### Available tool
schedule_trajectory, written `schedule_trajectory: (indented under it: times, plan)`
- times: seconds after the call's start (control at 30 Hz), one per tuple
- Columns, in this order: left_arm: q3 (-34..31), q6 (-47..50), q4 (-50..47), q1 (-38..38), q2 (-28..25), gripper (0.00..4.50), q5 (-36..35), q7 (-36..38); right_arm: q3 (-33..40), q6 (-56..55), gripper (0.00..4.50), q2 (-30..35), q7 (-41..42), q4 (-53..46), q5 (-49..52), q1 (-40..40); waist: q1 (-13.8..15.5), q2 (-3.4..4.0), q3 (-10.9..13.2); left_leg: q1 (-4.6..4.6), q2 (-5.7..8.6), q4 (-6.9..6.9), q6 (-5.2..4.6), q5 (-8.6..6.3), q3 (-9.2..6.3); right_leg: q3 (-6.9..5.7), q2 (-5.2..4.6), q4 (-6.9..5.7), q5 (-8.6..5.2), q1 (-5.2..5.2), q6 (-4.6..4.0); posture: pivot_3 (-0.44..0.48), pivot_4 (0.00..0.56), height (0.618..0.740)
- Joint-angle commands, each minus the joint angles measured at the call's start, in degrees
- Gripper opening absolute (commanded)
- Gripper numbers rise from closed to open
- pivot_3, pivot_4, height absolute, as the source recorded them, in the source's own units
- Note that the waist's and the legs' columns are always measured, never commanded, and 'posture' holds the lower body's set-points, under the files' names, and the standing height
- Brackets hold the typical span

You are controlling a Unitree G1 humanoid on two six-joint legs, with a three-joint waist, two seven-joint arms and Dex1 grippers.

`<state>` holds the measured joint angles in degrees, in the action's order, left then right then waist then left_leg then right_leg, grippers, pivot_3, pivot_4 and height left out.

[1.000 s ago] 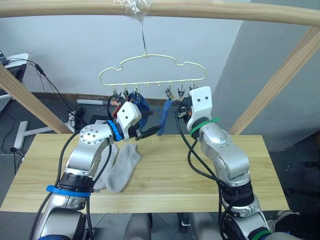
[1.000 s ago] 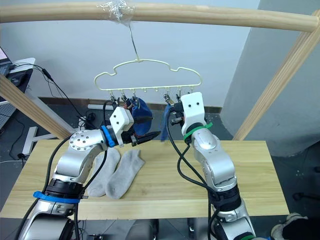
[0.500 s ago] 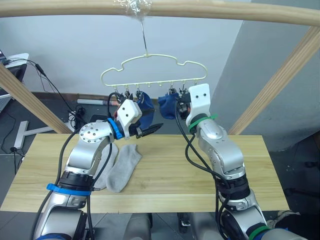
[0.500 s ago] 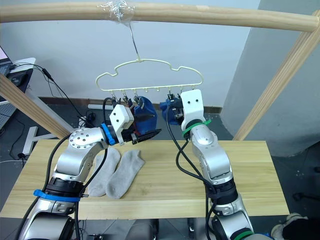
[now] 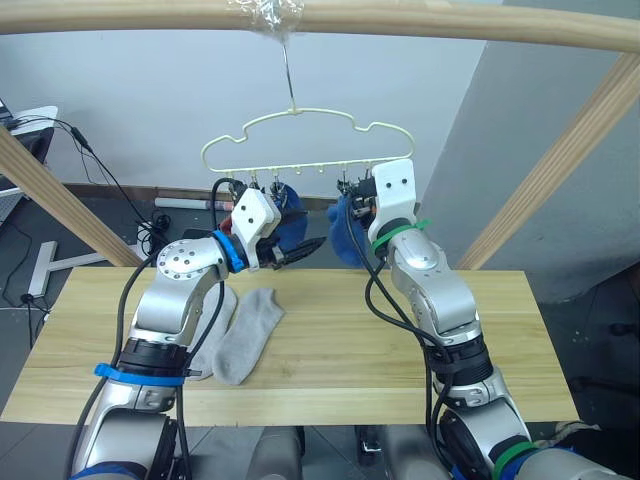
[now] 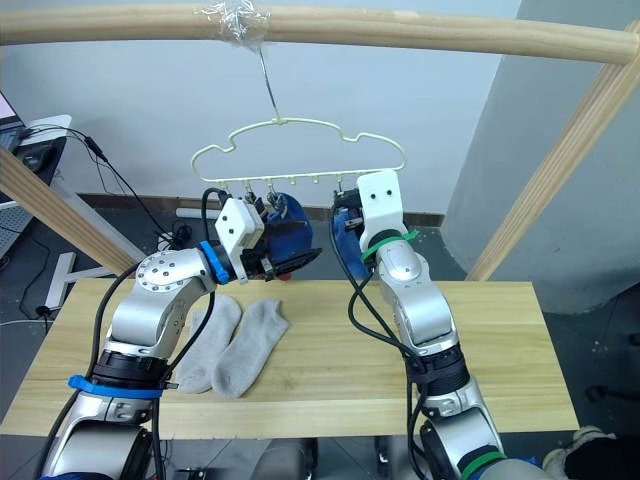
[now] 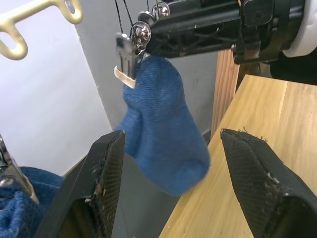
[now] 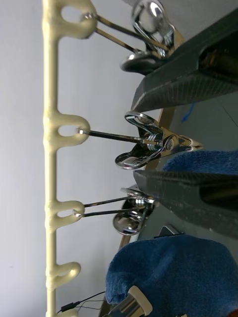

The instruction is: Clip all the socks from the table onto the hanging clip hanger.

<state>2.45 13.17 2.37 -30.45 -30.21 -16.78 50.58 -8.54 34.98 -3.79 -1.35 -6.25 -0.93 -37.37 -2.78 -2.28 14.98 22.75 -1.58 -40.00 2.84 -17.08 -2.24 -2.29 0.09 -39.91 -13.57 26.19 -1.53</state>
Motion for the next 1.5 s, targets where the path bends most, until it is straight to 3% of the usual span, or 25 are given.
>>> schedule_trajectory:
  times: [0.03, 0.3, 0.67, 0.9, 1.03, 1.13, 1.2, 1.23, 1.5]
  plan:
    - [-1.7, 2.8, -4.3, -1.1, 0.2, 3.20, -3.0, 0.0, 0.0, -1.8, 1.87, -1.2, 0.2, -0.5, 0.0, -1.9, 0.0, 0.00, 0.0, -0.01, -0.01, 0.00, 0.00, 0.00, 0.00, 0.00, 0.00, 0.00, 0.00, 0.00, 0.00, -0.043, 0.242, 0.692]
    - [-5.0, 14.6, -9.3, -2.6, -2.4, 3.20, -13.6, 4.5, 0.0, -2.5, 1.87, -3.2, 0.9, 1.8, 0.5, -4.2, 0.0, 0.00, 0.0, 0.00, -0.01, 0.00, 0.00, 0.00, -0.01, -0.01, 0.01, 0.00, 0.00, 0.00, 0.01, -0.041, 0.243, 0.692]
    - [-4.5, 16.2, -9.7, -3.8, -2.7, 3.20, -14.1, 4.8, 0.6, -3.1, 1.87, -3.9, 1.5, 2.5, 0.5, -4.8, 0.1, 0.01, 0.0, 0.00, 0.01, 0.01, 0.00, 0.00, -0.01, 0.00, 0.00, 0.02, 0.00, 0.00, 0.00, -0.033, 0.243, 0.692]
    - [-4.6, 16.7, -10.6, -3.7, -2.3, 3.20, -14.1, 4.8, 1.1, -3.3, 0.15, -4.2, 1.6, 2.3, 0.7, -4.8, 0.1, 0.02, 0.0, 0.00, 0.00, 0.01, 0.00, 0.00, -0.01, -0.01, 0.00, 0.01, 0.00, 0.01, 0.00, -0.038, 0.242, 0.692]
    - [-4.3, 15.4, -10.7, -3.4, -2.4, 3.20, -12.9, 4.7, 1.2, -3.2, 0.02, -4.3, 1.6, 2.3, 0.8, -4.8, 0.1, 0.03, 0.0, 0.00, 0.00, 0.01, 0.00, 0.00, -0.02, -0.01, 0.00, 0.01, 0.00, 0.01, 0.00, -0.038, 0.243, 0.692]
    - [-3.8, 15.3, -10.9, -2.0, -3.3, 3.78, -12.2, 5.2, 1.2, -3.2, 0.00, -4.4, 1.6, 2.2, 0.8, -4.7, 0.1, 0.03, 0.0, 0.00, 0.00, 0.01, 0.00, 0.00, -0.01, 0.00, 0.00, 0.01, 0.00, 0.01, 0.00, -0.039, 0.244, 0.692]
    - [-2.8, 13.4, -8.9, 0.3, -5.0, 4.39, -8.2, 4.4, 1.2, -3.1, 0.00, -4.4, 1.7, 2.1, 0.8, -4.6, 0.0, 0.03, 0.0, 0.00, -0.01, 0.02, 0.00, 0.00, -0.01, 0.00, 0.00, 0.01, 0.00, 0.02, 0.00, -0.039, 0.244, 0.692]
    - [-2.3, 12.0, -8.0, 1.4, -5.7, 4.47, -6.2, 4.2, 1.2, -3.1, 0.00, -4.4, 1.7, 2.0, 0.8, -4.6, -0.1, 0.04, 0.0, -0.02, -0.01, 0.03, 0.00, 0.00, -0.01, 0.00, 0.01, 0.01, 0.00, 0.02, 0.00, -0.039, 0.244, 0.692]
    - [0.9, 13.4, 0.7, 11.8, -10.7, 4.47, 4.1, -0.7, 1.2, -2.8, 0.00, -4.1, 2.2, 1.6, 0.9, -4.3, -0.1, 0.11, 0.1, -0.03, -0.02, 0.04, 0.00, 0.00, -0.01, 0.01, 0.00, 0.01, -0.12, 0.04, 0.20, -0.040, 0.249, 0.692]
